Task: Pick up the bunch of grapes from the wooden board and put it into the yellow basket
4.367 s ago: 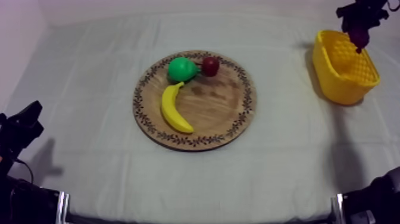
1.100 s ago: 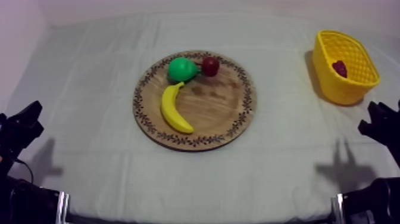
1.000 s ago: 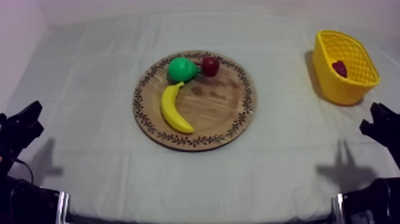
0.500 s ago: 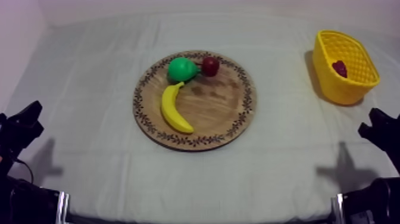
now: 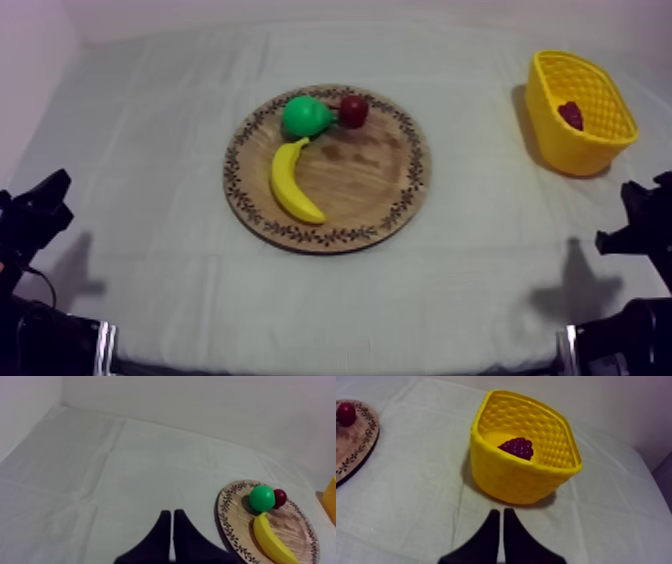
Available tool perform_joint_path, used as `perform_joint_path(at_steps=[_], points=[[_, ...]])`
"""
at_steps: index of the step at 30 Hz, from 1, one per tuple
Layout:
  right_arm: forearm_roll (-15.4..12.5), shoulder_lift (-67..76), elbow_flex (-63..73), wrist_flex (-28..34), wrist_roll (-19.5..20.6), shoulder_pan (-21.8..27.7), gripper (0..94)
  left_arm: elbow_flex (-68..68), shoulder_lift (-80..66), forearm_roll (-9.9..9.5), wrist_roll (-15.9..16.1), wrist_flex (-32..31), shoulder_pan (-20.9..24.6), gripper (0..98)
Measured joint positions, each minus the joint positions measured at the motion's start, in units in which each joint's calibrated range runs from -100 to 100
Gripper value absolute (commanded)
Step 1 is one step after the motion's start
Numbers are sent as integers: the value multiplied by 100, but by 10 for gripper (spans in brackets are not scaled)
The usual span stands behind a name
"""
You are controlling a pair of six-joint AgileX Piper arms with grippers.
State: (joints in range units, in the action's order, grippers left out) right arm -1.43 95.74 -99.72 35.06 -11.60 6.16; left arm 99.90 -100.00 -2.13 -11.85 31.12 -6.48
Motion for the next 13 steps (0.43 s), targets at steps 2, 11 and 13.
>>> perform_joint_path(at_steps=[2, 11, 13], points=[[0, 0, 0, 0, 0, 0, 5, 0, 0, 0, 0, 0, 0, 1], [0, 0, 0, 0, 14, -3, 5, 0, 0, 0, 0, 0, 0, 1], [0, 0, 0, 0, 17, -3, 5, 0, 0, 0, 0, 0, 0, 1]])
